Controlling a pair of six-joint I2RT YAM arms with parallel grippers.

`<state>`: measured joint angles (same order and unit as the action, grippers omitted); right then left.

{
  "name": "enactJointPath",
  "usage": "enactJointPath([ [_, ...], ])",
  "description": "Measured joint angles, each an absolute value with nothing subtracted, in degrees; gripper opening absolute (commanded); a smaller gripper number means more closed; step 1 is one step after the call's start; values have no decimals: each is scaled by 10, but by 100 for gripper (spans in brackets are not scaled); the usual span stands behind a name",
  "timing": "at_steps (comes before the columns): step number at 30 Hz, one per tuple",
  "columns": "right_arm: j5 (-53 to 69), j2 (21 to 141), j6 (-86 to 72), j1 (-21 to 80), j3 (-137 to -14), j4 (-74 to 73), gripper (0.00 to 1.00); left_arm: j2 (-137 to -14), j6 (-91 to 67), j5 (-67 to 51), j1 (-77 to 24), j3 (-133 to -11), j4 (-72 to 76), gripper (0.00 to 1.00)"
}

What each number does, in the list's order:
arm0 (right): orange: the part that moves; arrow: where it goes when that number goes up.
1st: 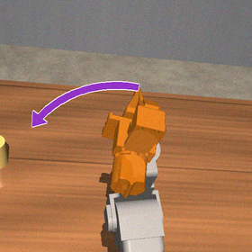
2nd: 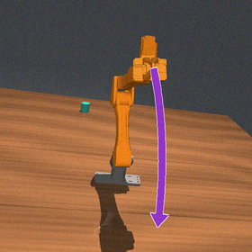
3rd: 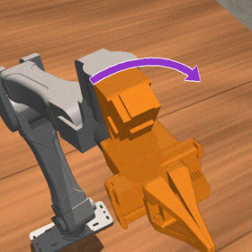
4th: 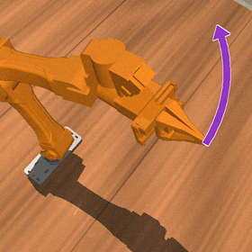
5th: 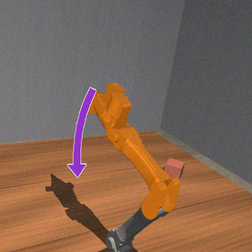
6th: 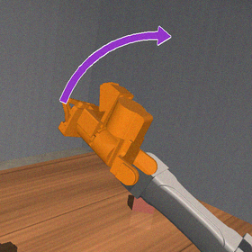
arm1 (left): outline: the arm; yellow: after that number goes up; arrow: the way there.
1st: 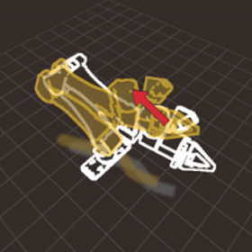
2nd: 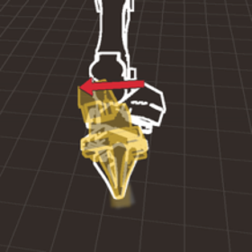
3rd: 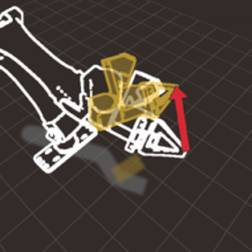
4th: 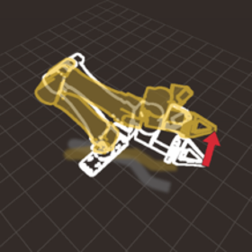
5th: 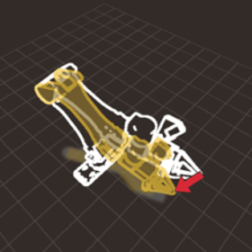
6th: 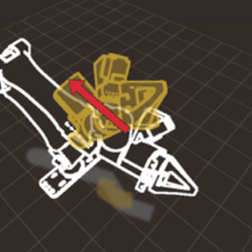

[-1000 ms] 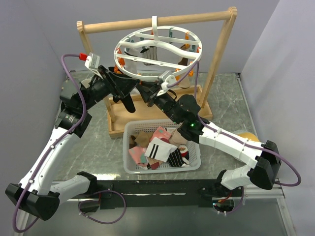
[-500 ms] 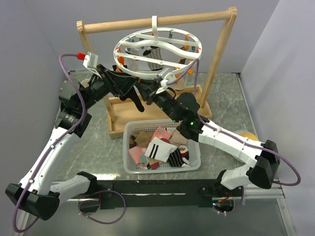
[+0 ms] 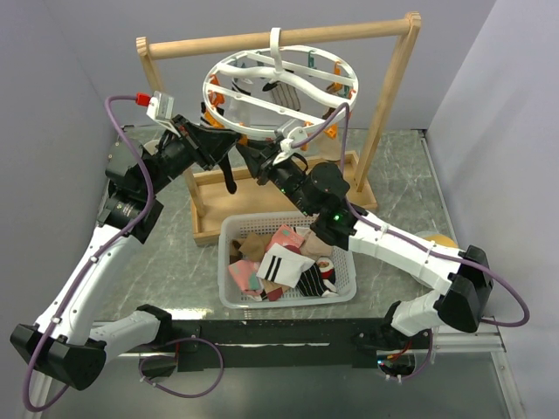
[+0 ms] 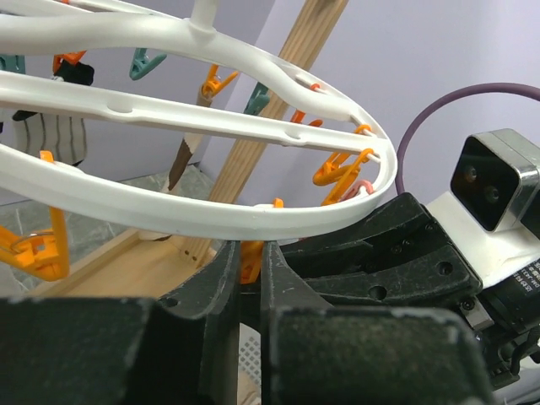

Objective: Clip the socks to the hanger
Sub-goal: Open the clamp at the hanger.

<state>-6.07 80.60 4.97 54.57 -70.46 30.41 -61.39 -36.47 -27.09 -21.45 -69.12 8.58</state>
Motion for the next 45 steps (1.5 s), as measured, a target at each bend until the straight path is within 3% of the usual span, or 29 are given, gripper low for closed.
enactJointPath([
  [5,-65,809,47,546,-707,303,10,-614,-365,-267,-215,-691,86,1],
  [8,-66,811,45,546,-710,302,28,-613,-365,-265,-215,-691,87,1],
  [9,-66,811,44,546,-711,301,39,-613,-365,-264,-215,-691,88,1],
  [12,-64,812,41,550,-713,294,45,-613,-367,-262,-215,-690,88,1],
  [18,-65,786,41,556,-682,261,47,-608,-367,-267,-218,-686,82,1],
  [31,-86,560,-34,556,-474,156,49,-597,-360,-267,-213,-684,83,1],
  [40,-146,560,-220,556,-347,26,53,-594,-349,-267,-208,-677,83,1],
  [45,-83,579,-221,553,-320,24,55,-592,-349,-267,-206,-669,83,1],
])
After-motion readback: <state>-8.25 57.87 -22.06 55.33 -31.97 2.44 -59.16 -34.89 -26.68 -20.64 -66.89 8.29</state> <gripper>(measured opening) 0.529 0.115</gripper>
